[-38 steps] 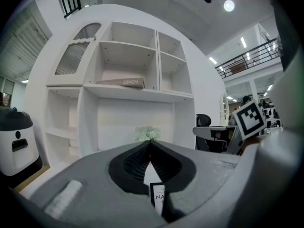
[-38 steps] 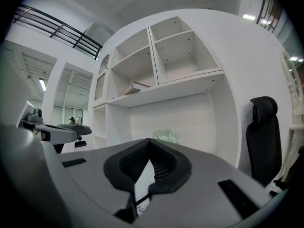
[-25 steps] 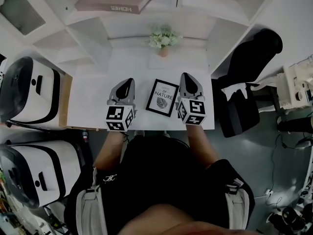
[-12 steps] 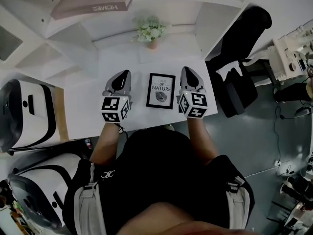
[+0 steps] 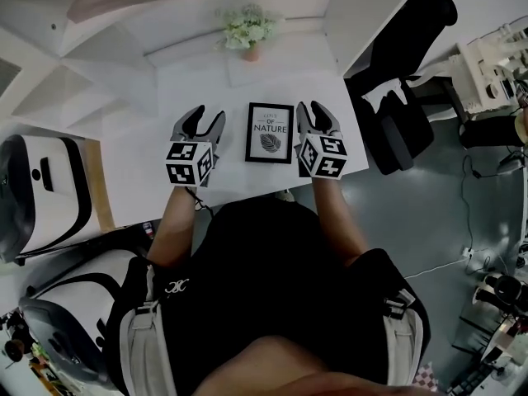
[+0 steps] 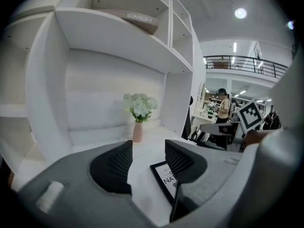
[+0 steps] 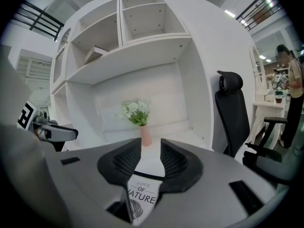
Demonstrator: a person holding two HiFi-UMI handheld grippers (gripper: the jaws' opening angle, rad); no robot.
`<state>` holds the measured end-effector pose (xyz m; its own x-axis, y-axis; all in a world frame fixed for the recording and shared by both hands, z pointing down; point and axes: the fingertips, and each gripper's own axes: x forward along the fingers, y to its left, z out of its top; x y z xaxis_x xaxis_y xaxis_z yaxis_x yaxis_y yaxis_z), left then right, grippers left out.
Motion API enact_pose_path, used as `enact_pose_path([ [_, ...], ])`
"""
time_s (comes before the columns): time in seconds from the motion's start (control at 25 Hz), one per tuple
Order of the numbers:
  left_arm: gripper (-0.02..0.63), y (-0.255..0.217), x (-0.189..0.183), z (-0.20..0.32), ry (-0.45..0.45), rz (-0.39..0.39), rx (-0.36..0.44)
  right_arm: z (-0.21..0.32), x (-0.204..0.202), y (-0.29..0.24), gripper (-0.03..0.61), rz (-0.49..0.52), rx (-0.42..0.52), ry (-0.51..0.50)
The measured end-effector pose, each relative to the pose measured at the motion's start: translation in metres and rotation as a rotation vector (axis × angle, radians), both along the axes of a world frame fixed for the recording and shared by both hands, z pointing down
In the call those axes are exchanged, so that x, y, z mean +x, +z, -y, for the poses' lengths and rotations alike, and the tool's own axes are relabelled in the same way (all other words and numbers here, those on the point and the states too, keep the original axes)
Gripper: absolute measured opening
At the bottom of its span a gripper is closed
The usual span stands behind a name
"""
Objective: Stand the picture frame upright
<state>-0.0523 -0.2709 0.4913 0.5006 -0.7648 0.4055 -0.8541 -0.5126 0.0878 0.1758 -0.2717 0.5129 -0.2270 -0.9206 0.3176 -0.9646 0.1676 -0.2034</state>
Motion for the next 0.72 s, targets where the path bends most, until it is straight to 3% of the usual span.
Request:
enact_pose_path([
  [0.4, 0.213, 0.054, -0.022, -0.011, -0.021, -0.063, -0.176, -0.012, -0.008, 0.078, 0.114, -0.031, -0.183, 0.004],
  [0.72, 0.213, 0.097, -0.023, -0.025, 0.033, -0.086, -0.290, -0.026, -0.012, 0.142, 0.112, -0.055, -0.340, 0.018],
])
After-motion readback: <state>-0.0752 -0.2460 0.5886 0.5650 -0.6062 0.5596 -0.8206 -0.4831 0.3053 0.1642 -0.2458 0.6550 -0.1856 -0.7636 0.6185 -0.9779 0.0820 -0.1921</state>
